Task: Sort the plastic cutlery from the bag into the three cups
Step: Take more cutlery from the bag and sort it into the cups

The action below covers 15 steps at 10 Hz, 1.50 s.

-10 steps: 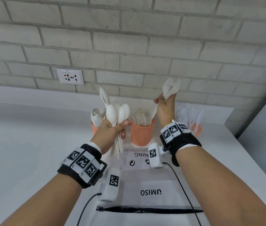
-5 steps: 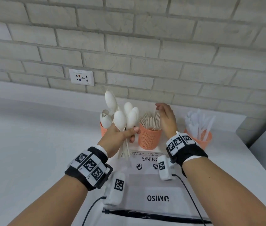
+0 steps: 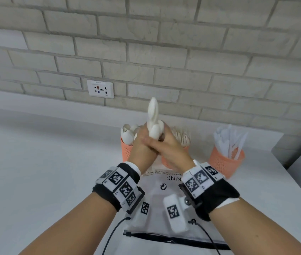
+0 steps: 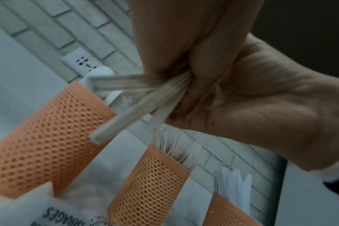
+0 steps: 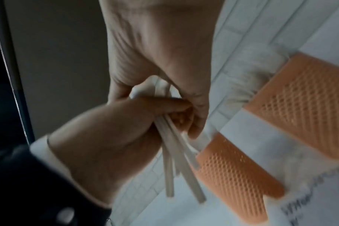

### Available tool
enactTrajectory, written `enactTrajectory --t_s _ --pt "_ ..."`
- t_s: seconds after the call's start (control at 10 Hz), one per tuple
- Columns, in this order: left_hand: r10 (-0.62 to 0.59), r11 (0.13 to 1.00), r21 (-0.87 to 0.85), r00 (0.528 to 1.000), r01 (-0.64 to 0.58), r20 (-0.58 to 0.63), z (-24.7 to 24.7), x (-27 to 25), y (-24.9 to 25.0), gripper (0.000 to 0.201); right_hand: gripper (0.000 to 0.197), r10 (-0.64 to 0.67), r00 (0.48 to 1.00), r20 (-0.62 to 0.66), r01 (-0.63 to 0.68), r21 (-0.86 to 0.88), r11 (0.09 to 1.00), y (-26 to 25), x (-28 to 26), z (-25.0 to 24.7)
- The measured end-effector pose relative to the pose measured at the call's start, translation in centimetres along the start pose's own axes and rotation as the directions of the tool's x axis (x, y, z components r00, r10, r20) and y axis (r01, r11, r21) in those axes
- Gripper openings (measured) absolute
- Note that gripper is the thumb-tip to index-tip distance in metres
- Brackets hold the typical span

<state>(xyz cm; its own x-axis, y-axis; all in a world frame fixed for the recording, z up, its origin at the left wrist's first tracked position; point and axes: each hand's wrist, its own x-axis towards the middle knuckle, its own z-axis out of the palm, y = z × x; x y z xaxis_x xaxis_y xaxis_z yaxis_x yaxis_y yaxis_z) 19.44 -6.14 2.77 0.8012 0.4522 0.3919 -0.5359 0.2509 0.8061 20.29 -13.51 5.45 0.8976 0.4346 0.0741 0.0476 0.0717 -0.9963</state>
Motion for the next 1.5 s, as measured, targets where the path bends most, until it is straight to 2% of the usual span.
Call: enactTrajectory --t_s 0.1,0.2,0.3,0.4,0.5,0.6,0.7,0.8,0.9,1.0,1.1,1.3,1.4,1.5 --pt "-0.322 0.307 0.934 0.903 -0.184 0.284 -1.9 -0.4 1.0 0.051 0.037 0.089 0.996 -0.021 -0.082 0.234 0.969 0.4 0.2 1.0" --pt "-0.190 0.536 0.790 0.870 -0.297 0.456 -3.1 -0.1 2.1 0.064 0.016 0.121 0.991 -0.048 -0.091 0.412 0.907 0.0 0.6 0.6" --pt "-0.225 0.675 0.683 0.804 -0.278 0.550 -4.1 -0.4 3.1 0.064 0.006 0.109 0.994 -0.013 -0.095 0.394 0.914 0.1 1.0 0.0" --pt "-0.138 0.656 0.702 0.869 -0.279 0.475 -6.1 1.0 3.2 0.062 0.003 0.102 0.990 -0.097 -0.049 0.444 0.895 0.0 1.7 -0.3" --pt "-0.115 0.721 0.687 0.962 -0.089 0.246 -8.5 3.3 3.9 0.064 0.008 0.074 0.954 -0.292 0.069 0.449 0.891 -0.1 2.8 -0.8" --pt "-0.264 0.656 0.752 0.953 0.064 0.150 -10.4 5.7 3.0 0.087 0.018 -0.007 0.912 -0.409 0.200 0.430 0.880 -0.1 4.0 -0.6" --pt "-0.418 0.609 0.777 0.897 0.159 0.144 -11.1 6.6 1.8 0.120 0.034 -0.113 0.879 -0.463 0.276 0.301 0.913 0.2 5.2 0.2" --pt "-0.457 0.662 0.725 0.869 0.190 0.190 -10.3 7.0 0.5 0.133 0.046 -0.220 0.884 -0.412 0.281 0.092 0.955 0.5 6.2 1.0" --pt "-0.382 0.641 0.753 0.913 0.149 0.144 -9.3 7.6 -0.7 0.108 0.047 -0.255 0.903 -0.345 0.284 0.036 0.958 0.6 7.0 1.8" --pt "-0.273 0.605 0.794 0.952 0.061 0.135 -9.1 7.8 -1.2 0.064 0.044 -0.244 0.900 -0.361 0.288 0.073 0.955 1.1 7.8 2.4" --pt "-0.241 0.580 0.815 0.953 -0.011 0.184 -9.2 7.7 -1.4 0.049 0.036 -0.227 0.888 -0.400 0.298 0.125 0.947 1.7 8.3 2.5" --pt "-0.271 0.617 0.787 0.946 0.029 0.178 -9.3 7.8 -1.1 0.040 0.028 -0.233 0.816 -0.530 0.399 0.224 0.889 0.2 9.5 2.5" --pt "-0.305 0.618 0.784 0.937 0.058 0.171 -9.1 7.8 -0.6 0.041 0.028 -0.223 0.817 -0.532 0.396 0.236 0.887 0.3 9.9 2.4" --pt "-0.343 0.627 0.772 0.927 0.107 0.150 -8.9 7.7 -0.3 0.042 0.034 -0.236 0.858 -0.457 0.323 0.123 0.938 1.6 9.0 2.7"
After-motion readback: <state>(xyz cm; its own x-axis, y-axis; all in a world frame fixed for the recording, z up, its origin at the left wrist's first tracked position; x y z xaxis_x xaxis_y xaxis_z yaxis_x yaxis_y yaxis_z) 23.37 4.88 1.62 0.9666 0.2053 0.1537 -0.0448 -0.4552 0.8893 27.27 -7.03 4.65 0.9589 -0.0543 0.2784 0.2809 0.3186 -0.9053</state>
